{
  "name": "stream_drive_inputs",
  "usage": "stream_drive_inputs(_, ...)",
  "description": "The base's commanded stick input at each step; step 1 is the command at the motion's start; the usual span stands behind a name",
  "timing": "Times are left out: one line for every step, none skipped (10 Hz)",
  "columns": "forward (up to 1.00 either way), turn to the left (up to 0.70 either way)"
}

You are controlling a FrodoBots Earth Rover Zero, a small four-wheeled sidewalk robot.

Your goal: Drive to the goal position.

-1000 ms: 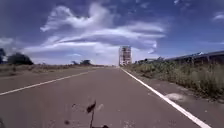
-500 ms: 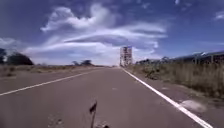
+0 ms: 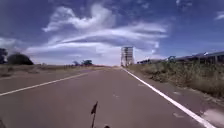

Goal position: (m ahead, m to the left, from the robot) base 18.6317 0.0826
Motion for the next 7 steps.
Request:
stream_drive_inputs(1.0, 0.0)
stream_drive_inputs(1.0, 0.0)
stream_drive_inputs(1.0, 0.0)
stream_drive_inputs(1.0, 0.0)
stream_drive_inputs(1.0, 0.0)
stream_drive_inputs(1.0, 0.0)
stream_drive_inputs(1.0, 0.0)
